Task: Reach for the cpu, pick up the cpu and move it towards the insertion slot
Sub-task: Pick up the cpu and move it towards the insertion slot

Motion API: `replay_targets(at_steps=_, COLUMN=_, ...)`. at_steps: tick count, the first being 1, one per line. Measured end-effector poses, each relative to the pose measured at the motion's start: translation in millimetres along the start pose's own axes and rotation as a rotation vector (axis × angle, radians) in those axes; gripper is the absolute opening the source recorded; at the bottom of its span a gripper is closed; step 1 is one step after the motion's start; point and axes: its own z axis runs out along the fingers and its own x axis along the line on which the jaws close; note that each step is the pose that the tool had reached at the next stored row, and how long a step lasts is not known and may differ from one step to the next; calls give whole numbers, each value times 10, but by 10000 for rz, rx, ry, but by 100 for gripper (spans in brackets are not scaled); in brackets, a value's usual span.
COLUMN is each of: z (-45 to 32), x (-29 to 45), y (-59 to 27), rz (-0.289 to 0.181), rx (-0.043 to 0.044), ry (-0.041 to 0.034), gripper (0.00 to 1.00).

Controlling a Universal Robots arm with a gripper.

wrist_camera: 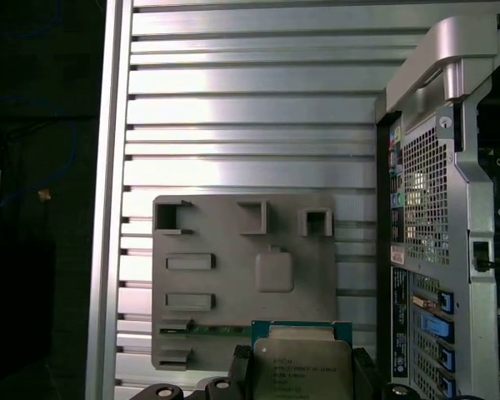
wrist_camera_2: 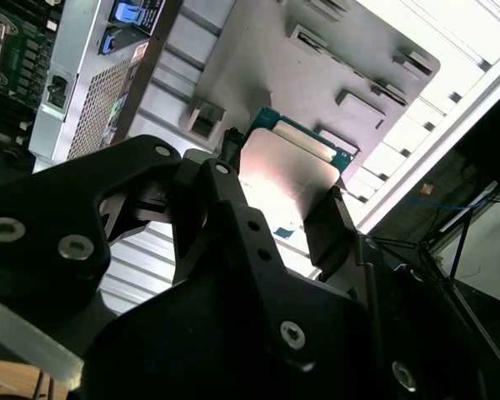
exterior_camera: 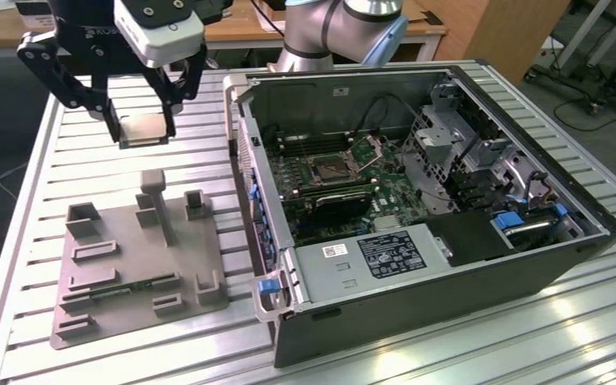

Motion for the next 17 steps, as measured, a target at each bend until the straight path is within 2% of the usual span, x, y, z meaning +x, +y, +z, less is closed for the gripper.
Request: replay_targets(at_steps=17, z=1, x=-88, y=-1, rz=0, rx=0, ry=0, gripper=55)
